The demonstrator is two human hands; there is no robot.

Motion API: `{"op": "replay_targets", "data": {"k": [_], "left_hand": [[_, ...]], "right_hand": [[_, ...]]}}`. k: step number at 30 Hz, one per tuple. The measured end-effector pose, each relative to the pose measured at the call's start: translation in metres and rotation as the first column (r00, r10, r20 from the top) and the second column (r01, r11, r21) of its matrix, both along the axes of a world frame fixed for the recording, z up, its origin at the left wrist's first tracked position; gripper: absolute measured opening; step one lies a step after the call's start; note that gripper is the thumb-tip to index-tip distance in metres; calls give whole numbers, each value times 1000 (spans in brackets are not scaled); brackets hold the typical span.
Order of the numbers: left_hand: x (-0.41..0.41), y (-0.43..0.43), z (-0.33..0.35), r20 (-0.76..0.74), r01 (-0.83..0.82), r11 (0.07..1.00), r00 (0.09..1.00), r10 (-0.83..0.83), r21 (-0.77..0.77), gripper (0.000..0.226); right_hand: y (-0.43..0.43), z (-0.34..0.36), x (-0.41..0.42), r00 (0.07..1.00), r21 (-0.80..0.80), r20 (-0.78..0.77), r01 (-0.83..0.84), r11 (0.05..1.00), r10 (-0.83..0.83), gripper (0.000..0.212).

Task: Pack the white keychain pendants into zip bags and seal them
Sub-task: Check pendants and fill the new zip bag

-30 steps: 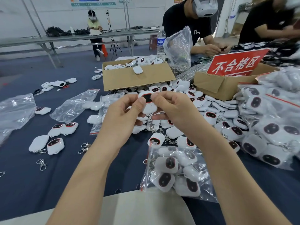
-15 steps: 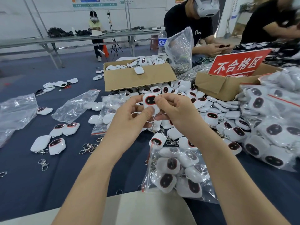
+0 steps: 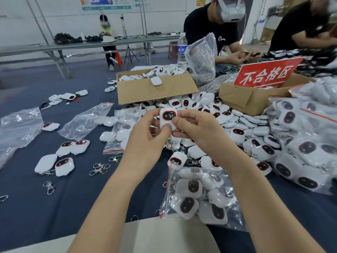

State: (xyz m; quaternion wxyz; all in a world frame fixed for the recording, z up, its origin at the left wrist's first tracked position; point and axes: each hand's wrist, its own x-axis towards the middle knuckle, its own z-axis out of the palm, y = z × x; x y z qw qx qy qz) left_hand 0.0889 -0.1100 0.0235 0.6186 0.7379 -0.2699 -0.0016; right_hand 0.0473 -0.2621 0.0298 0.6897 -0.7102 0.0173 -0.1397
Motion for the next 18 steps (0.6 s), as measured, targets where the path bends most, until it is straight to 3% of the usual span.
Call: {"op": "replay_targets", "data": {"k": [9, 13, 18], "left_hand": [[-2, -6, -5, 25, -77, 997, 997, 78, -3, 19], [0, -2, -4, 302, -158, 975, 947, 105, 155, 20], [0, -4, -3, 326, -171, 985, 931, 166, -15, 18]], "right_hand": [[1, -1, -1, 1000, 6, 13, 28, 1000, -28, 12], [3, -2, -1, 996, -38, 87, 26, 999, -23, 21], [6, -7, 2, 972, 43, 225, 52, 998, -61, 12]]}}
